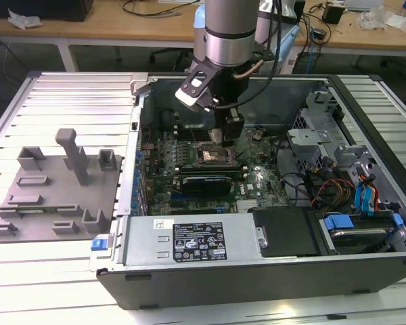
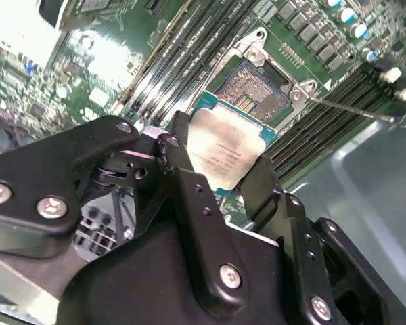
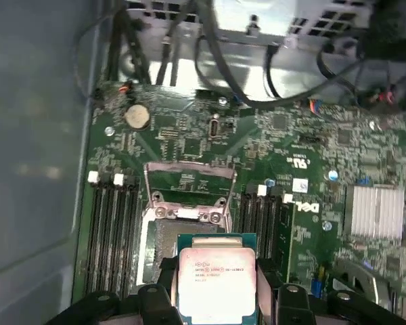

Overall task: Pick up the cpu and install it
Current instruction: 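Place the cpu into insertion slot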

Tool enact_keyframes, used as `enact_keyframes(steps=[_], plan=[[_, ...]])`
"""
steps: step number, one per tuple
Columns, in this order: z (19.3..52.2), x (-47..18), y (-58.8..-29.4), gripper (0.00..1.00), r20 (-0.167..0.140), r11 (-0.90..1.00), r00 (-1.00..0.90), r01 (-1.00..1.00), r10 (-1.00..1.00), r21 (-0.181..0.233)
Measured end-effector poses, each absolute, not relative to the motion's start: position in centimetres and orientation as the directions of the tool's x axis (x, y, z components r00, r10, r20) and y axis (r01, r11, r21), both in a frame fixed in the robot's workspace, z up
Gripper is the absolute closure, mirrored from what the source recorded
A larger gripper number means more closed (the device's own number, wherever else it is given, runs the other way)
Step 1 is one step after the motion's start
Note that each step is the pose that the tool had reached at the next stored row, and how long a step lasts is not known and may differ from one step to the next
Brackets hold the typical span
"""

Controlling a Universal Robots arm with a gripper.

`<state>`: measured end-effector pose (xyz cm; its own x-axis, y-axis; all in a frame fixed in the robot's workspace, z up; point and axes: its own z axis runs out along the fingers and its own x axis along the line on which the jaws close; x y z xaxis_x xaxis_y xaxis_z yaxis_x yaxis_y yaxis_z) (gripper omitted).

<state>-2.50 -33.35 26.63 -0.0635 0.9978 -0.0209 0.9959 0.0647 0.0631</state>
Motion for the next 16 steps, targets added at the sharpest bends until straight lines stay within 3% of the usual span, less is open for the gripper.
enact_keyframes(steps=[3, 16], plan=[[24.2, -2.5, -33.3, 0.45, -0.019, 0.047, -0.046, 0.998, 0.999, 0.037], [22.1, -2.5, -32.2, 0.45, -0.019, 0.047, -0.046, 0.999, 0.999, 0.028]])
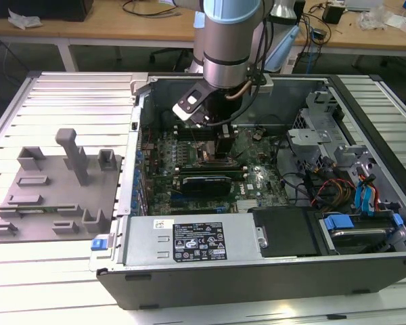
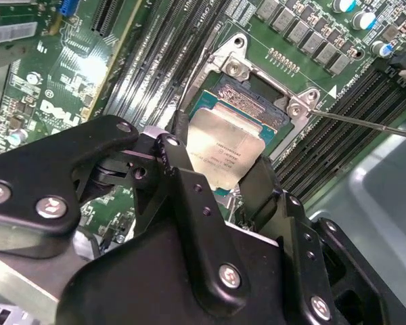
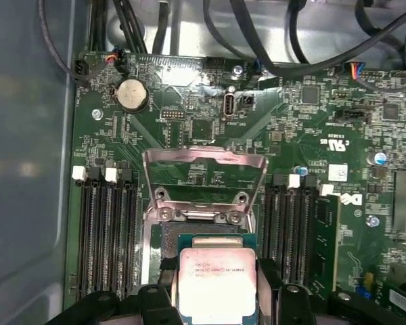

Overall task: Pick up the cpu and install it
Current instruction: 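Place the cpu into insertion slot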

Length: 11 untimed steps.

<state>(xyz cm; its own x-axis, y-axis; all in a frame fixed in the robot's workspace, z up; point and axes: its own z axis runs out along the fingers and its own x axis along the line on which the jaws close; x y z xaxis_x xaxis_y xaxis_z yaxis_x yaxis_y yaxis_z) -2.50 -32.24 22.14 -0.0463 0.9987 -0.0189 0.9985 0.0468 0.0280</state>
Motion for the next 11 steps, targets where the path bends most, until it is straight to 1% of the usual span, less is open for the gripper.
enact_keyframes(steps=[11], plan=[[21.0, -2.65, -32.03, 0.45, -0.015, 0.048, -0.047, 0.998, 0.999, 0.028]])
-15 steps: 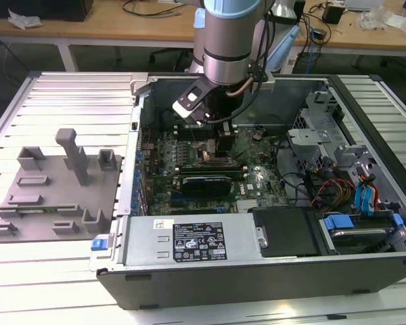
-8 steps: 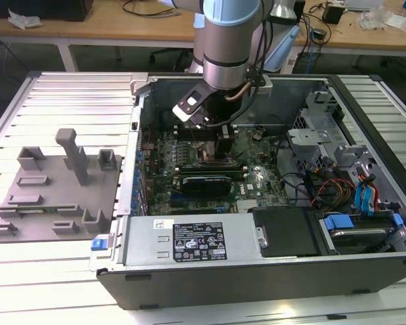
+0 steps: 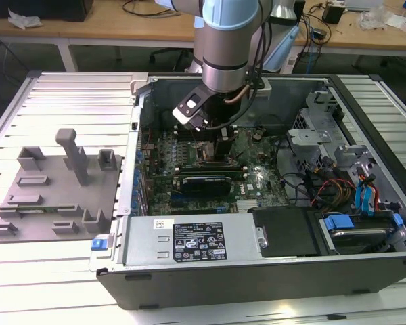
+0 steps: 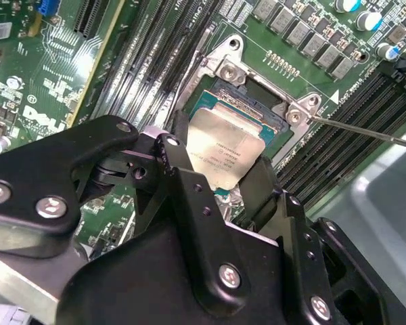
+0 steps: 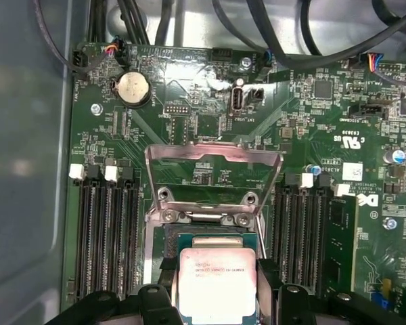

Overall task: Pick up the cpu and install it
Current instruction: 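Place the cpu into insertion slot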

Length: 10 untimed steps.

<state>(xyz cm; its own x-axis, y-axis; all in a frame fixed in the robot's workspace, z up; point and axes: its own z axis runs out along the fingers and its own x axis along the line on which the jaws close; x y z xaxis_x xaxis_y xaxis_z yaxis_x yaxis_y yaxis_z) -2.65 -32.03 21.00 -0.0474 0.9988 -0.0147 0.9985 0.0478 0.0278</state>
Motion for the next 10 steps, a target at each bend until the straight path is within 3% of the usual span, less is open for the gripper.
enact_keyframes(steps=[10], plan=[[20.18, -2.76, -31.79, 0.45, -0.011, 0.031, -0.03, 0.999, 0.999, 0.028]])
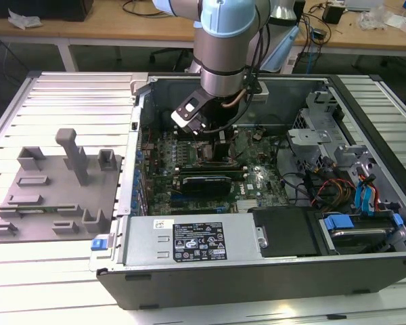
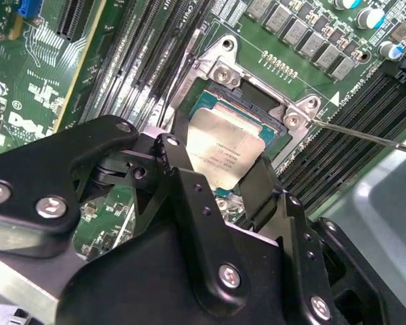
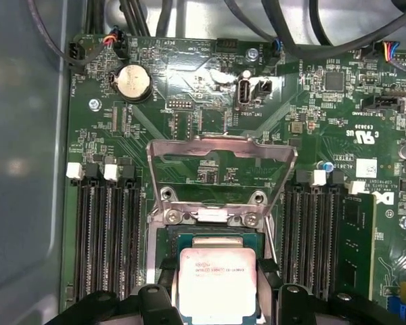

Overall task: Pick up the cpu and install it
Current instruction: 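Place the cpu into insertion slot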

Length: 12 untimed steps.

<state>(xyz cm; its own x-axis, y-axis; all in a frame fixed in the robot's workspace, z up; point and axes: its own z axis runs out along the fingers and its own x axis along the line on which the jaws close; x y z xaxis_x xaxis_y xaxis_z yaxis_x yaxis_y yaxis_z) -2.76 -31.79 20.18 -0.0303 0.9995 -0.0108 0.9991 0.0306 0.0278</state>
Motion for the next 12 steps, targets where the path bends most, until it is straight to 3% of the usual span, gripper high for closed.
enact_keyframes(steps=[12], plan=[[20.06, -3.01, -31.76, 0.45, -0.006, 0.003, -0.002, 1.0, 1.0, 0.028]])
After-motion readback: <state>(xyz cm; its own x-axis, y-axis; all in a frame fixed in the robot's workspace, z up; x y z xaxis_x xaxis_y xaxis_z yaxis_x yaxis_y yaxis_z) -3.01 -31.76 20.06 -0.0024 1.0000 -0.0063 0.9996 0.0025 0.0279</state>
